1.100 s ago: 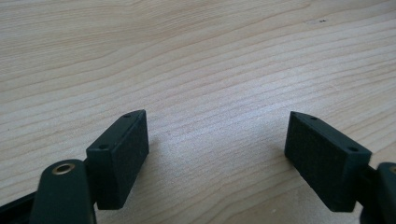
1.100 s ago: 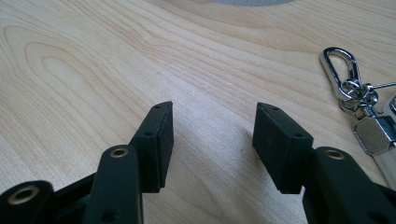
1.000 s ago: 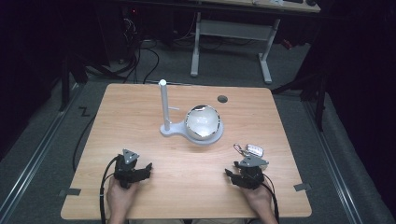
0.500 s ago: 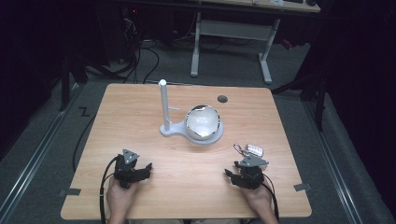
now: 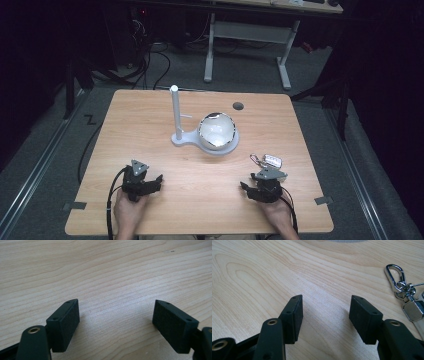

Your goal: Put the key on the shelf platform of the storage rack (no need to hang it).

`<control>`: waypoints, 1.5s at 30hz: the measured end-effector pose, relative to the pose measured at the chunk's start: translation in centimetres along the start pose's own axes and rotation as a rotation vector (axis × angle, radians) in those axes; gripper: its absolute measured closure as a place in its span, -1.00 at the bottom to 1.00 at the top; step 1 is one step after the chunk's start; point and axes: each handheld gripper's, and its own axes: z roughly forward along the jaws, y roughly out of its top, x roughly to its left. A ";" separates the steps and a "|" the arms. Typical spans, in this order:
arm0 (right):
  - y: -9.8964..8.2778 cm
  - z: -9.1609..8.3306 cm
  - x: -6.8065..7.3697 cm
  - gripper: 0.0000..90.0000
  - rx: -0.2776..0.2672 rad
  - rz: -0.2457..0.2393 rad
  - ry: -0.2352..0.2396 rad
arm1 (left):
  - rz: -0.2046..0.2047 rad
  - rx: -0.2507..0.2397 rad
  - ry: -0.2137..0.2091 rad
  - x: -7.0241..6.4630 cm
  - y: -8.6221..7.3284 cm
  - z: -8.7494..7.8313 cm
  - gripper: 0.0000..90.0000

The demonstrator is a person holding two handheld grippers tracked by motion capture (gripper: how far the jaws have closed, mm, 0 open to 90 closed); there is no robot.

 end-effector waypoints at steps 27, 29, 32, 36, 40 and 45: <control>0.0 -1.8 -1.1 0.14 -0.024 0.052 -0.018 | -0.008 -0.002 -0.006 0.1 0.0 0.0 -0.51; 0.0 -1.9 -1.2 0.14 -0.025 0.056 -0.019 | -0.008 -0.002 -0.005 0.1 0.0 0.0 -0.51; -0.1 -2.1 -1.4 0.15 -0.026 0.058 -0.025 | -0.009 -0.001 -0.007 0.1 0.0 0.0 -0.51; -0.2 -2.4 -1.8 0.14 -0.031 0.058 -0.046 | -0.009 -0.001 -0.008 0.1 0.0 0.0 -0.51; -0.1 -2.7 -2.1 0.14 -0.032 0.062 -0.065 | -0.009 -0.002 -0.007 0.1 0.0 0.0 -0.51; 0.1 -3.3 -2.9 0.14 -0.049 0.065 -0.085 | -0.008 -0.001 -0.006 0.1 0.0 0.0 -0.51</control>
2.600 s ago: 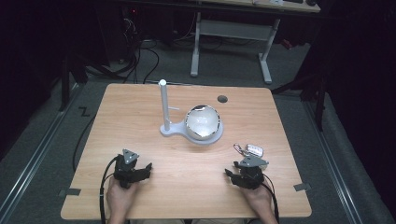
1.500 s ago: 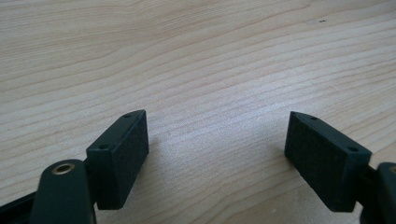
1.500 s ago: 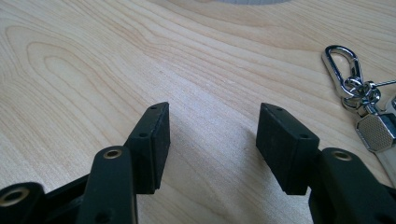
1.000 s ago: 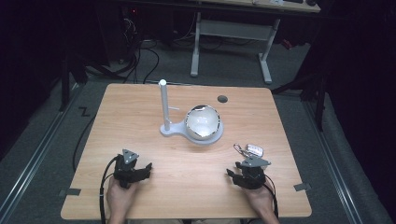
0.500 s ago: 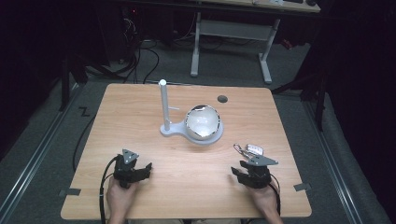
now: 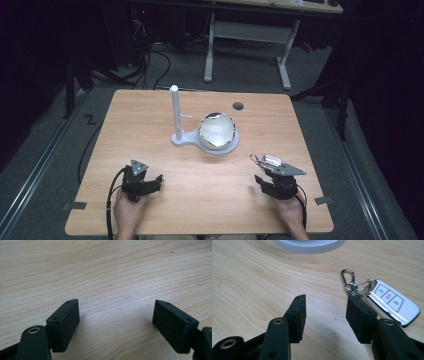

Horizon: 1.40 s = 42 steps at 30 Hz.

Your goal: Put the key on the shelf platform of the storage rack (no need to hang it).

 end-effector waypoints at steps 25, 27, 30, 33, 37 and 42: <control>0.5 0.3 -4.4 0.13 0.006 0.109 -0.058 | 0.001 0.000 0.002 0.0 0.0 0.0 -0.51; 0.5 0.5 -4.6 0.13 0.017 0.118 -0.057 | 0.002 0.000 0.003 0.0 0.0 0.0 -0.51; 0.4 0.8 -4.8 0.14 0.030 0.121 -0.059 | 0.001 -0.001 0.003 0.0 0.0 0.0 -0.51; 0.3 1.0 -5.0 0.14 0.035 0.128 -0.052 | 0.002 0.001 0.002 0.0 0.0 0.0 -0.51; 0.2 1.2 -4.9 0.14 0.050 0.128 -0.051 | 0.002 0.001 0.002 0.0 0.0 0.0 -0.51; 0.1 1.5 -4.8 0.20 0.067 0.126 -0.039 | 0.000 0.000 0.002 0.0 0.0 0.0 -0.51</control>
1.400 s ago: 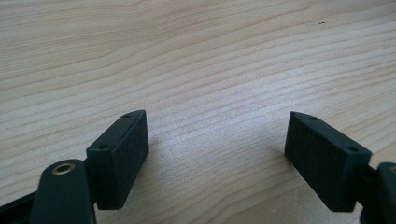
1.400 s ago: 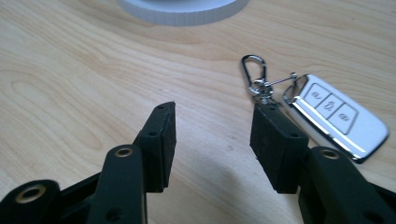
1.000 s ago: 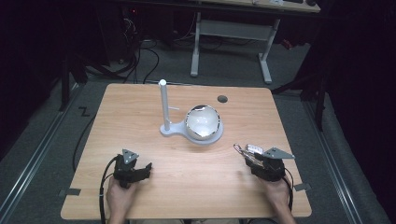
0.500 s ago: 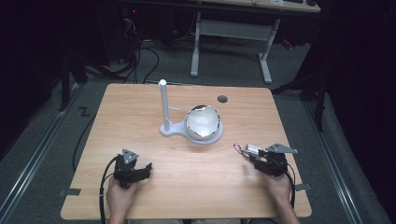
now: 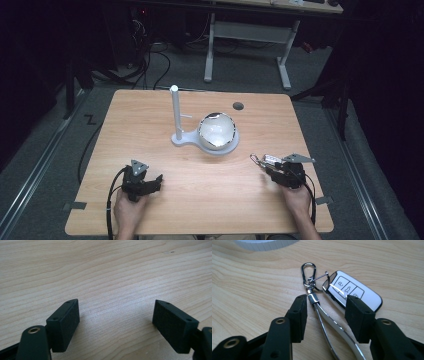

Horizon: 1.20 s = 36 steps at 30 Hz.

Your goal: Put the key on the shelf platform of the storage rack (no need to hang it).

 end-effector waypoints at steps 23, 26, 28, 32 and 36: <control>0.0 1.5 0.8 0.62 0.017 -0.041 0.028 | 0.002 0.001 0.001 0.0 0.0 0.0 -0.51; 0.0 1.5 0.9 0.67 0.017 -0.060 0.029 | 0.002 0.001 0.001 0.0 0.0 0.0 -0.51; 0.0 1.5 0.9 0.70 0.018 -0.070 0.029 | 0.003 0.001 0.002 0.0 0.0 0.0 -0.51; 0.0 1.5 1.0 0.79 0.018 -0.085 0.024 | 0.003 0.001 0.002 0.0 0.0 0.0 -0.51; 0.0 1.5 1.1 0.82 0.019 -0.087 0.020 | 0.003 0.001 0.003 0.0 0.0 0.0 -0.51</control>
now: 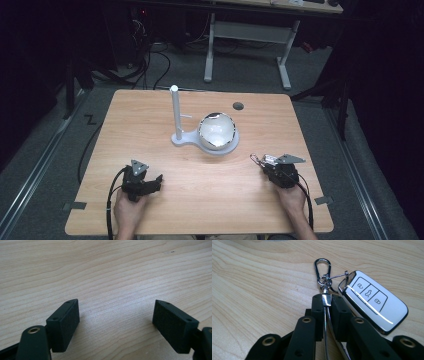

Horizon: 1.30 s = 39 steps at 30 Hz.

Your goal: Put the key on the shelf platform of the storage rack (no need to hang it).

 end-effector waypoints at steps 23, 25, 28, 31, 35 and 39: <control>0.2 -2.7 -1.5 0.83 -0.098 0.109 0.106 | 0.005 0.002 0.003 0.0 0.0 0.0 -0.51; 0.4 -3.1 -1.4 0.83 -0.098 0.103 0.104 | 0.005 0.003 0.001 0.0 0.0 0.0 -0.51; 0.9 -3.8 -1.4 0.83 -0.121 0.090 0.101 | 0.005 0.002 0.002 0.0 0.0 0.0 -0.51; 1.3 -4.5 -1.6 0.82 -0.155 0.116 0.120 | 0.005 0.003 0.001 0.0 0.0 0.0 -0.51; 1.7 -5.1 -1.9 0.83 -0.183 0.133 0.127 | 0.004 0.003 0.001 0.0 0.0 0.0 -0.51; 2.1 -5.8 -1.8 0.83 -0.198 0.113 0.123 | 0.003 0.001 0.001 0.0 0.0 0.0 -0.51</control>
